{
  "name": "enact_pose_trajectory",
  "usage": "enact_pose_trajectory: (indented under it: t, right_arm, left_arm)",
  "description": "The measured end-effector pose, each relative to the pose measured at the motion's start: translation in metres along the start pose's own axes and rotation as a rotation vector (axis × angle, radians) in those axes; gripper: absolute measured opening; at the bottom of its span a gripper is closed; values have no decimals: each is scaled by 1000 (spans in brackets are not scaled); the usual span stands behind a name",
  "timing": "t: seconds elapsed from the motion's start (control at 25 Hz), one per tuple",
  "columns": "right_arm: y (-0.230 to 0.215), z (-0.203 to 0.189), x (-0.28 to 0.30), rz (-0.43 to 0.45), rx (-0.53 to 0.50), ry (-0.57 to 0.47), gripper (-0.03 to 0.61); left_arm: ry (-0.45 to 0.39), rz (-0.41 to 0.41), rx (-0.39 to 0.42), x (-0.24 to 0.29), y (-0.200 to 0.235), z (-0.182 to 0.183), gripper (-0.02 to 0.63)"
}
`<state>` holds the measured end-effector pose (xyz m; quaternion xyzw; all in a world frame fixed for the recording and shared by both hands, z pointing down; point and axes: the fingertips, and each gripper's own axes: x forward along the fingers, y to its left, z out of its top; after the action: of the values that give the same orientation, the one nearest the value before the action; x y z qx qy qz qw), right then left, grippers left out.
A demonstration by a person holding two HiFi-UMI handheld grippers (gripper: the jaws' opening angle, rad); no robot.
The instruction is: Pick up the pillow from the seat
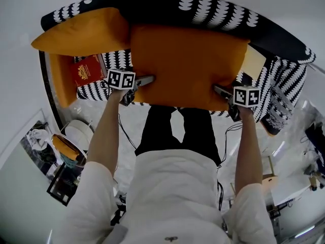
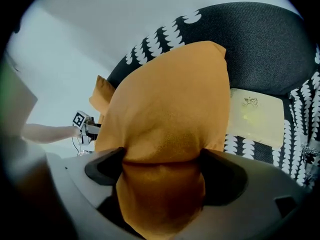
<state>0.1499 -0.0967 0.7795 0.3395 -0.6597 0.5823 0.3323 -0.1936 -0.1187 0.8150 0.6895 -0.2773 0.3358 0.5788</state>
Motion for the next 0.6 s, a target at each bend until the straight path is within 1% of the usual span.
enact_pose_trajectory:
  t: [0.04,0.12,0.2,0.36,0.48,0.6]
  right_arm:
    - [1,0,-1,-4,-2,10,494]
    - [1,-1,-3,-12,-7,23,482]
    - [2,-1,-5,-21,-9,23,420]
    - [7,3,-10,-57,-18,-9,331]
    - [11,1,-16,-89,-28,-32,284]
    - [18,-2,-22,-109,-47,-34,242]
  left_arm:
    - [-3,2,0,-1,-1,1,578]
    - [-13,7,2,-3,-5,1,549]
    - [-25,13,4,-5,-9,1,511]
    - [-47,41,19,-12,-16,5,442]
    - [-46,57,23,-17,-25,4,374]
    - [-29,64,25,-22,-32,2,322]
